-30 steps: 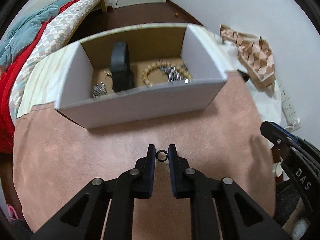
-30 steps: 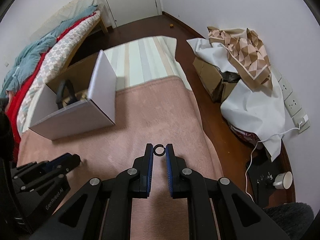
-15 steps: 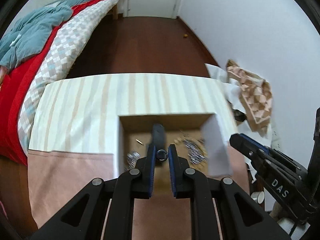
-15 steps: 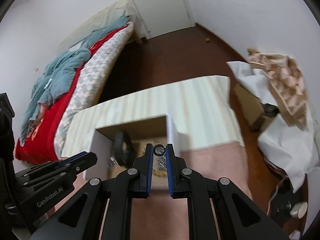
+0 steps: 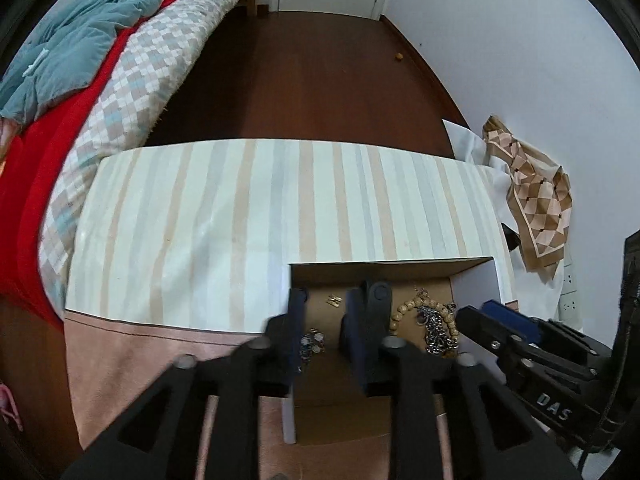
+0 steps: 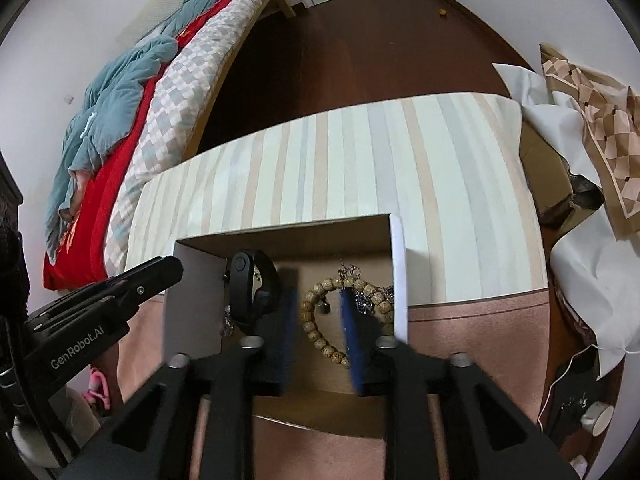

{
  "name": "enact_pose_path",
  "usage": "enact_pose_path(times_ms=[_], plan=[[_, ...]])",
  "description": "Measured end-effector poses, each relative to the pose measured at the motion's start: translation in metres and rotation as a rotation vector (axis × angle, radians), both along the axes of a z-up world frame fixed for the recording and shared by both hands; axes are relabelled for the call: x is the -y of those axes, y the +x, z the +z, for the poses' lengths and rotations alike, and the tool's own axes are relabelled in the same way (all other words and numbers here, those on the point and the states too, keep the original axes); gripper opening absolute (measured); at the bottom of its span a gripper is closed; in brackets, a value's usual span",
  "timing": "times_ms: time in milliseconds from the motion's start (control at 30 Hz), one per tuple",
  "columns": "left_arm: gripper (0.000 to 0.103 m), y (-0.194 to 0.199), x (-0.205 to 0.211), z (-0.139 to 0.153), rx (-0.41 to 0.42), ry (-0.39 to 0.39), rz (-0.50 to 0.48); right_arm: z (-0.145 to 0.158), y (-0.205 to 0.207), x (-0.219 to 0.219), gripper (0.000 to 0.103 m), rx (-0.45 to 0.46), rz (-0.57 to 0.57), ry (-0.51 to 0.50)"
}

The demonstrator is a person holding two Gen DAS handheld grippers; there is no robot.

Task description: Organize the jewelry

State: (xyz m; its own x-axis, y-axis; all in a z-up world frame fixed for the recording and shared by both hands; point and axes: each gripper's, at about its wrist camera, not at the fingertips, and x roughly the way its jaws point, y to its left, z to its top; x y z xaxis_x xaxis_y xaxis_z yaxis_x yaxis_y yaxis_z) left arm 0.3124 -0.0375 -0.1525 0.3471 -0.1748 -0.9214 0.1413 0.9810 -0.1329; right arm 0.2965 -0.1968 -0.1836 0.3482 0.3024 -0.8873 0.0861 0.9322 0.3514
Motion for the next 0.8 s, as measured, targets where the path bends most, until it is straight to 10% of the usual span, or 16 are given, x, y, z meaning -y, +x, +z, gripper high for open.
enact_pose_path(times_ms=[167, 233, 333, 433, 800], plan=[[0.065, -0.007, -0.013, 0.013, 0.052, 0.037, 0.052, 0.014, -0.005, 0.002, 0.047, 0.018, -0.006, -0.028], [0.068, -0.012, -0.017, 0.018, 0.07, 0.057, 0.067, 0.022, -0.008, 0.002, 0.057, 0.031, -0.01, -0.06], [0.099, -0.024, -0.022, 0.022, 0.103, 0.096, 0.085, 0.035, -0.018, 0.002, 0.079, 0.058, -0.024, -0.163], [0.1, -0.037, -0.025, 0.02, 0.102, 0.116, 0.097, 0.043, -0.031, -0.001, 0.101, 0.063, -0.036, -0.289], [0.101, -0.09, -0.023, 0.035, 0.121, 0.158, 0.101, 0.06, -0.075, -0.004, 0.103, 0.084, -0.073, -0.423]])
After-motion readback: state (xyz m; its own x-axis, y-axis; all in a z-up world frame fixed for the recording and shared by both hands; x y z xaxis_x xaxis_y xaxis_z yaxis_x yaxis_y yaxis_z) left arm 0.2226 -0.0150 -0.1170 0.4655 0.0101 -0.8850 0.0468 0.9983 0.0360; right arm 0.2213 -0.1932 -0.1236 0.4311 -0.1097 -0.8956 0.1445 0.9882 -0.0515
